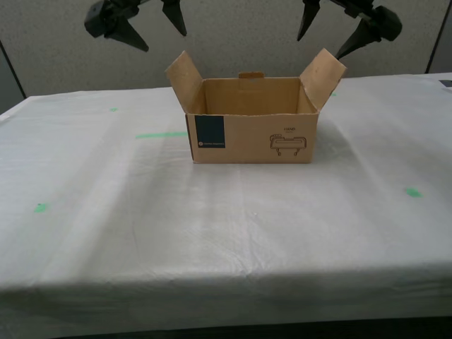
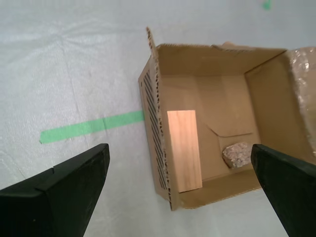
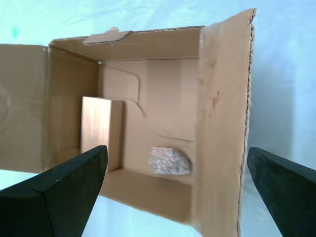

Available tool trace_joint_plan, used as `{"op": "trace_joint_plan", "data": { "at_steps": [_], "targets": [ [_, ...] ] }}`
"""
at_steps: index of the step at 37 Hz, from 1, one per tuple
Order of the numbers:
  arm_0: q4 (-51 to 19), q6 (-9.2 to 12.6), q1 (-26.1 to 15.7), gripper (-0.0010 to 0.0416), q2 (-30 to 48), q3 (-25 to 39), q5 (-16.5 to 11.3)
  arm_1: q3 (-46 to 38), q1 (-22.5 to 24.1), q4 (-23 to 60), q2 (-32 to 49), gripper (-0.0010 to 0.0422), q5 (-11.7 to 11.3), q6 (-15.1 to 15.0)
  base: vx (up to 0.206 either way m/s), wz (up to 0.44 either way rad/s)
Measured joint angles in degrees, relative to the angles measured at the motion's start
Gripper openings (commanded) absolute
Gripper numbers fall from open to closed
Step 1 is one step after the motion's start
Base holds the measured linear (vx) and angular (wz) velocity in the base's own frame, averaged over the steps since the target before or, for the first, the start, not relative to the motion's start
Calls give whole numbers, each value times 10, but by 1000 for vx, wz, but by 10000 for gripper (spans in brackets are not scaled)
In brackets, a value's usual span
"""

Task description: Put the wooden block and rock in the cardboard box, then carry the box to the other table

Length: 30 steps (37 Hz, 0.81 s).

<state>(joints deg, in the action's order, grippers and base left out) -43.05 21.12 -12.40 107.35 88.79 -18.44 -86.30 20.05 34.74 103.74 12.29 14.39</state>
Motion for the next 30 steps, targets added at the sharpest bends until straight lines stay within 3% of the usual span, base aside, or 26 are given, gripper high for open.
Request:
{"op": "trace_joint_plan", "data": {
  "at_steps": [22, 30],
  "targets": [
    [-95, -45, 0, 382, -139, 0, 8, 2, 16, 131, -140, 391, 0, -33, 0, 0],
    [-117, -64, -1, 380, -209, -24, 33, 12, 34, 139, -185, 391, -6, -36, 0, 0]
  ]
}}
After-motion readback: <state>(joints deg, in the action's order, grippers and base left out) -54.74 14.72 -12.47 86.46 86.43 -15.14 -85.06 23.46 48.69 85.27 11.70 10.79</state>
